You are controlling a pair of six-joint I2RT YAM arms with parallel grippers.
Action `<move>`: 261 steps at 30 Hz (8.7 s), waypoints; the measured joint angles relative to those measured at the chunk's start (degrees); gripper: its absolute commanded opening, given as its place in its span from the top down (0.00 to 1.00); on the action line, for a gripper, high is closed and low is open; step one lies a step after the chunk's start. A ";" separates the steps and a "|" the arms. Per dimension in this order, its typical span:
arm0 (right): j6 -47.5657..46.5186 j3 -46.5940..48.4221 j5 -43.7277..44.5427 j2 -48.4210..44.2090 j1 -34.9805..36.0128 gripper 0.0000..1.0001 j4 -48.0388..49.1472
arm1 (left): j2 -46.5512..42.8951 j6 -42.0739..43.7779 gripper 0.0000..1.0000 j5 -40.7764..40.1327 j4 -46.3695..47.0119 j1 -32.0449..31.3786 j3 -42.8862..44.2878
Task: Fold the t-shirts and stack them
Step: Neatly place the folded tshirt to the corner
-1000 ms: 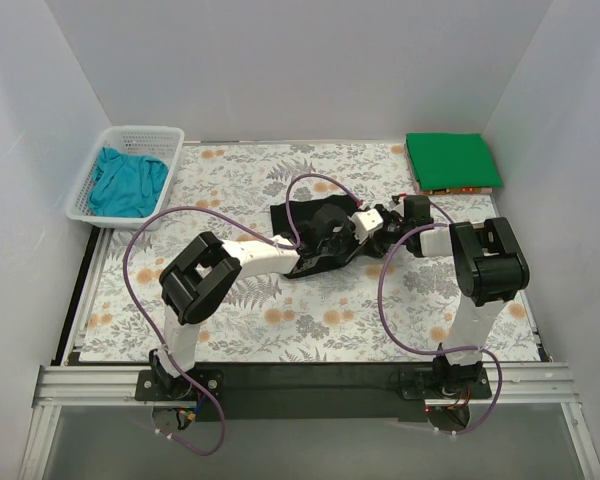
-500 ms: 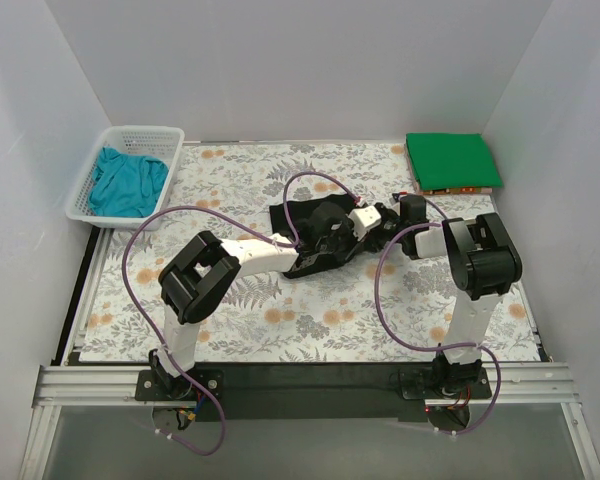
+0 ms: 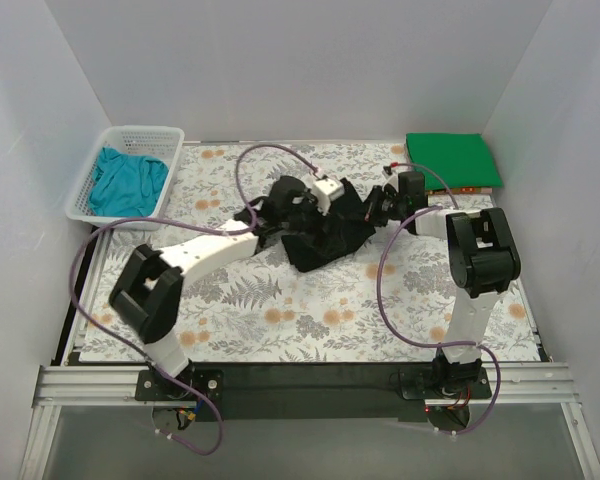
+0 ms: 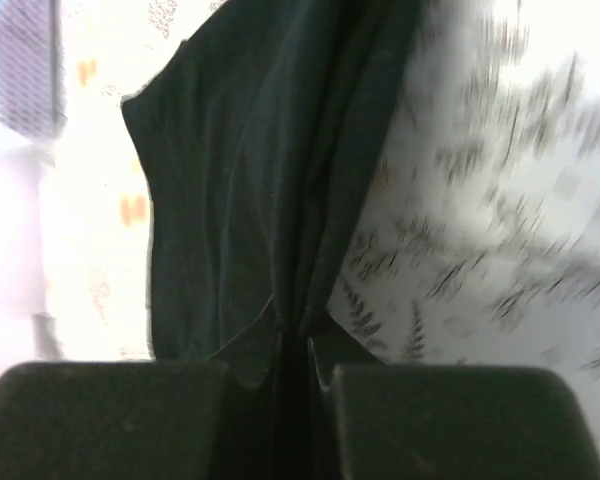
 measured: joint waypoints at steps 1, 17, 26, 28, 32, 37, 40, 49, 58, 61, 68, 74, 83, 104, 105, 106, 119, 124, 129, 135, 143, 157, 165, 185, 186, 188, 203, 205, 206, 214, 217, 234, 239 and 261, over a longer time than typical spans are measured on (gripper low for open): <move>-3.56 2.23 0.35 0.00 -0.17 0.99 -2.62 | -3.43 -0.63 0.15 0.28 -1.38 1.31 -1.14; -46.29 36.20 12.44 6.95 -6.56 0.99 -34.67 | -26.01 -2.99 0.09 0.44 -14.29 11.41 -13.66; -57.90 51.84 17.97 11.98 -9.75 0.99 -41.68 | -25.99 -1.79 0.09 0.50 -17.16 11.61 -13.75; -59.56 53.92 18.86 12.39 -9.99 0.99 -42.42 | -26.01 -1.79 0.09 0.50 -17.22 11.61 -13.75; -61.90 56.48 20.15 12.63 -10.34 0.99 -43.74 | -26.01 -1.79 0.09 0.52 -17.55 11.63 -13.75; -63.69 58.49 21.18 12.63 -10.34 0.99 -44.98 | -26.01 -1.81 0.09 0.68 -18.05 11.61 -13.75; -64.35 59.60 21.66 12.63 -10.34 0.99 -45.24 | -26.01 -1.84 0.09 1.03 -18.16 11.61 -13.75; -65.37 62.82 22.51 12.63 -12.28 0.99 -47.25 | -26.01 -1.86 0.09 1.38 -18.18 11.61 -13.75; -64.57 65.70 22.38 12.63 -13.03 0.99 -48.22 | -26.01 -1.84 0.09 1.40 -18.16 11.61 -13.75; -64.37 66.93 22.14 12.63 -13.05 0.99 -48.48 | -26.01 -1.84 0.09 1.44 -18.18 11.61 -13.75; -62.79 68.54 20.41 12.63 -13.07 0.99 -48.83 | -25.99 -1.84 0.09 1.81 -18.18 11.63 -13.75; -62.27 68.65 19.82 12.63 -13.20 0.99 -49.07 | -25.75 -1.86 0.09 2.23 -18.21 11.61 -13.75; -58.82 70.07 16.83 12.63 -14.60 0.99 -49.20 | -25.68 -1.86 0.09 2.54 -18.29 11.61 -13.75; -59.58 70.10 15.56 13.38 -17.84 0.99 -48.48 | -25.59 -1.81 0.09 2.67 -20.02 11.61 -13.75; -59.93 70.10 15.56 13.77 -18.36 0.99 -48.02 | -25.59 -1.81 0.09 2.67 -20.17 11.61 -13.75; -60.24 70.10 15.58 14.23 -18.73 0.99 -47.65 | -25.57 -1.79 0.08 2.69 -20.33 11.63 -13.75; -64.63 70.03 16.15 21.92 -23.19 0.99 -42.93 | -23.30 -0.66 0.08 3.48 -25.68 11.63 -11.13; -66.97 70.01 16.44 23.54 -24.39 0.99 -40.74 | -23.06 -0.50 0.07 4.04 -26.64 11.63 -10.16; -68.59 69.22 16.46 25.18 -25.55 0.99 -38.18 | -22.34 -0.50 0.07 4.39 -27.78 11.63 -10.16; -70.84 66.10 18.25 26.51 -26.53 0.98 -34.45 | -21.33 -0.50 0.07 4.42 -28.15 11.63 -10.16; -72.83 65.18 25.00 29.70 -26.71 0.27 -30.80 | -21.16 -0.61 0.07 5.20 -28.74 12.02 -10.16; -62.88 58.42 20.94 15.82 -27.58 0.02 -29.75 | -24.11 -3.61 0.06 9.92 -27.04 14.34 -10.19; -50.25 58.03 15.28 8.13 -27.54 0.02 -27.69 | -27.12 -7.10 0.06 13.00 -23.89 16.28 -10.21; -33.18 60.33 12.17 24.00 -27.36 0.57 -12.76 | -23.89 -10.32 0.02 18.99 -27.67 23.47 -8.68; -32.44 61.05 12.59 25.68 -27.36 0.57 -12.50 | -23.30 -10.21 0.02 19.02 -27.96 23.91 -8.68; -31.10 61.88 13.66 29.11 -27.41 0.58 -11.89 | -22.05 -10.16 0.02 19.10 -28.74 24.85 -8.46; -29.57 58.99 20.94 32.35 -29.42 0.55 -7.10 | -19.65 -9.97 0.02 21.64 -30.67 27.76 -6.78; -32.06 56.68 20.96 31.10 -29.64 0.52 -7.10 | -19.63 -9.99 0.02 22.12 -30.67 27.76 -6.75; -32.96 55.52 20.94 30.36 -29.68 0.50 -7.17 | -19.63 -9.99 0.02 22.32 -30.64 27.80 -6.75; -42.07 37.16 19.87 11.47 -30.88 0.47 -7.93 | -20.35 -10.86 0.02 23.50 -29.81 27.87 -6.99; -44.50 33.53 19.93 5.68 -31.19 0.47 -6.95 | -22.05 -11.17 0.02 23.58 -29.49 27.87 -7.63; -50.56 32.06 24.41 12.55 -31.39 0.45 -7.26 | -25.49 -11.43 0.02 21.62 -30.69 27.87 -8.39; -51.80 28.44 24.44 9.20 -31.39 0.26 -8.20 | -25.49 -10.97 0.02 20.41 -31.91 28.11 -8.39; -57.24 10.73 3.45 -41.77 -22.12 0.02 -52.89 | -32.37 -7.93 0.02 2.29 -36.33 30.75 -13.51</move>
